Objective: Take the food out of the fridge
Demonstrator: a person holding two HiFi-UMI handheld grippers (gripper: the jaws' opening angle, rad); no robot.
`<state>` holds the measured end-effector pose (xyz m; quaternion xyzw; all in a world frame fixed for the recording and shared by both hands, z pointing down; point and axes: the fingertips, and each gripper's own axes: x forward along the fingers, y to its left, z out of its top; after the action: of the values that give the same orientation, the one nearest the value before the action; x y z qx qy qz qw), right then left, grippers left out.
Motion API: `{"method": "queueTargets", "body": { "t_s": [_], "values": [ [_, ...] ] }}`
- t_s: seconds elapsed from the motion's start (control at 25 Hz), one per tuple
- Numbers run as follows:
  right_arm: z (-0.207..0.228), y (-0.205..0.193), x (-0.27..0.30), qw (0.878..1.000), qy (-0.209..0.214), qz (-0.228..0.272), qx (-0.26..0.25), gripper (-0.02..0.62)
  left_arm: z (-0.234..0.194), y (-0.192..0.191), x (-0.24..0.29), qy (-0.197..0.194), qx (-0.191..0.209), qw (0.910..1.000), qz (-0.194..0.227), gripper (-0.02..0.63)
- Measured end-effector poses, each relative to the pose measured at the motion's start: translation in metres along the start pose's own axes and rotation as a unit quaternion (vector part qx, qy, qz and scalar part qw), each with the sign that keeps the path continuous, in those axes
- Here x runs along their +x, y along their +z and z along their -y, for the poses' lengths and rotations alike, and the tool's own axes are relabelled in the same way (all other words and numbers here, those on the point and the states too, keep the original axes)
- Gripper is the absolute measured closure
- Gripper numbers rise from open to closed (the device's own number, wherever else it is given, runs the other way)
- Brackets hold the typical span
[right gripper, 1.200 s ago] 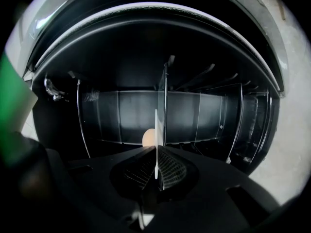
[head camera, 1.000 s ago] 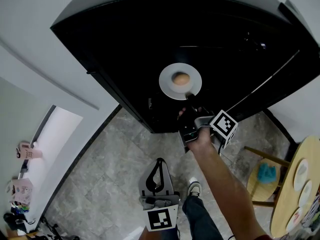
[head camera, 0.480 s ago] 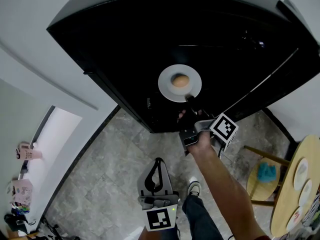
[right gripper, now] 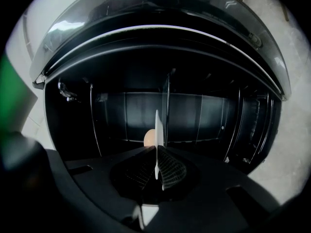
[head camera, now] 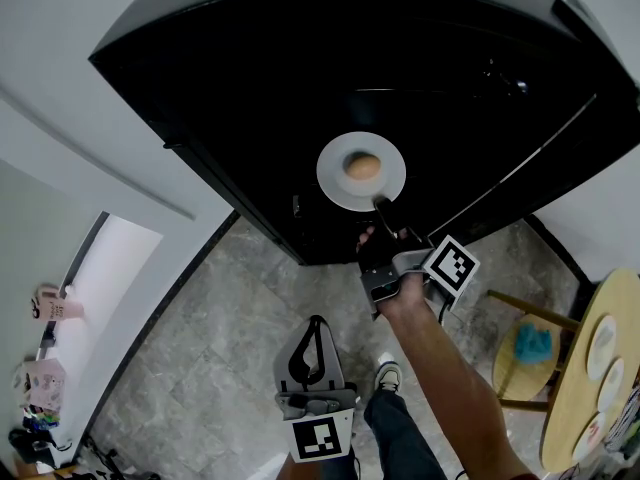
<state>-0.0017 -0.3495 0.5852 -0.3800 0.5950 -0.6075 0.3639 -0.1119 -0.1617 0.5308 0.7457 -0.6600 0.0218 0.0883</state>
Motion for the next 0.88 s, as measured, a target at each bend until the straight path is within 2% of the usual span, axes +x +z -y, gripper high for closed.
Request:
{"method": "queueTargets", "body": {
  "t_s": [0.88],
  "values": [
    [-0.010,-0.011,-0.045,1.000,0.018,-0.002,0.019,0.566,-0.001,-0.001,-0.001,0.004,0.006,1.0000,0.001,0.592]
  ]
}}
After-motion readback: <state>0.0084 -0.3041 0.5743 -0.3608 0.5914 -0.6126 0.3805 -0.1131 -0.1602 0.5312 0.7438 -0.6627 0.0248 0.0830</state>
